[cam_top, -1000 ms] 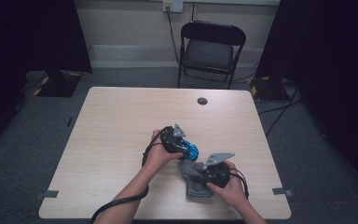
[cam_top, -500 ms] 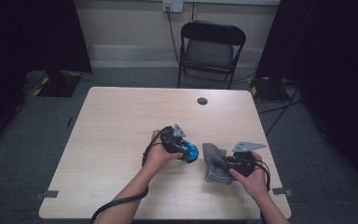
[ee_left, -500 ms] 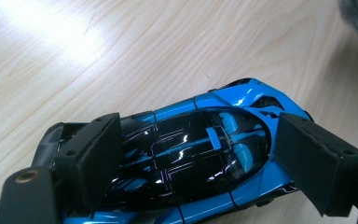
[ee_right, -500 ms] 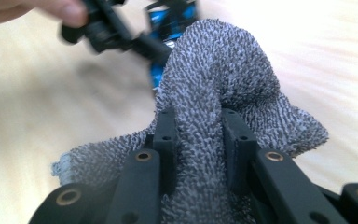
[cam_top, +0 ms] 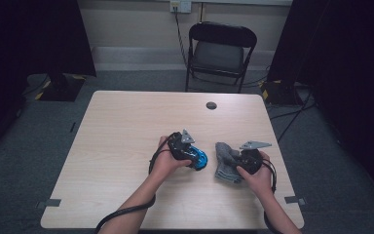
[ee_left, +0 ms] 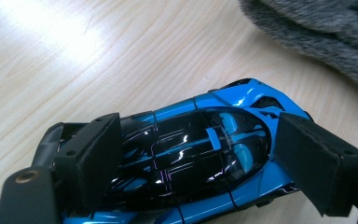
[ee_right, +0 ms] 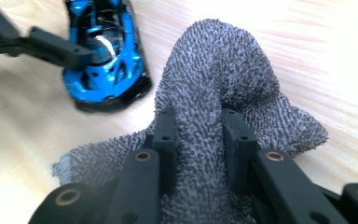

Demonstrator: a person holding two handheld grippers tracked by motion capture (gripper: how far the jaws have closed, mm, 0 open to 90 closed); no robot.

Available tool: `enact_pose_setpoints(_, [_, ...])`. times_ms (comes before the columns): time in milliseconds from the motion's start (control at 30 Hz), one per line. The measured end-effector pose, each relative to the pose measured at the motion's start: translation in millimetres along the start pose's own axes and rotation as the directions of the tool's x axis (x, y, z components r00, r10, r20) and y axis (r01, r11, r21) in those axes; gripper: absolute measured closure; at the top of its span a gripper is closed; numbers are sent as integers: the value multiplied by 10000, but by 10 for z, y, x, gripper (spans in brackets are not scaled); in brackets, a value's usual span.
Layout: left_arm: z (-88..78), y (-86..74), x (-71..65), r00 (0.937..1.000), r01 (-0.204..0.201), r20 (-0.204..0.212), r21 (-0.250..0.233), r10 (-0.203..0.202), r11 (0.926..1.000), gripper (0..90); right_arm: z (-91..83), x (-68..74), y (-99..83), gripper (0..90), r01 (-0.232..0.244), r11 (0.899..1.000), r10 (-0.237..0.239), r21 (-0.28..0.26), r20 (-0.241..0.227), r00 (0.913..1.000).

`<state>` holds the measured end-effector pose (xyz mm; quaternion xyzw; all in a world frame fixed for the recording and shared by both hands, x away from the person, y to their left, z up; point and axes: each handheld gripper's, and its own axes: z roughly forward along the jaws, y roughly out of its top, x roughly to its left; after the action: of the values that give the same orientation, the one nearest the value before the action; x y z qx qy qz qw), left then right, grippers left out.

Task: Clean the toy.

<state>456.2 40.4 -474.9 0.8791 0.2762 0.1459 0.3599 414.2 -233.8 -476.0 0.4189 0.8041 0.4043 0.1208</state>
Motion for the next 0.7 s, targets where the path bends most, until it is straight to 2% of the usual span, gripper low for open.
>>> enact_pose_setpoints(133, [3, 3, -4, 10000, 30, -12, -7, -30, 10000, 152, 77, -33, 22, 703, -126, 9998, 124, 131, 194, 9997])
enact_pose_setpoints(233, [1, -4, -1, 10000, -11, 15, -47, 11, 10000, 152, 151, -18, 18, 701, 21, 9995, -30, 311, 282, 9996])
enact_pose_setpoints(367, [-1, -9, -1, 10000, -12, 9, -74, 12, 10000, 152, 210, 62, 24, 697, 268, 9991, -272, 342, 129, 9995])
enact_pose_setpoints(500, [1, -12, -4, 10000, 12, -5, -120, -12, 9999, 152, 239, 170, 32, 697, 783, 9960, -785, 440, 22, 9969])
enact_pose_setpoints(700, [1, -14, -5, 10000, 8, -15, -128, -9, 9999, 152, 269, 287, 44, 697, 1121, 9922, -1110, 547, -227, 9936])
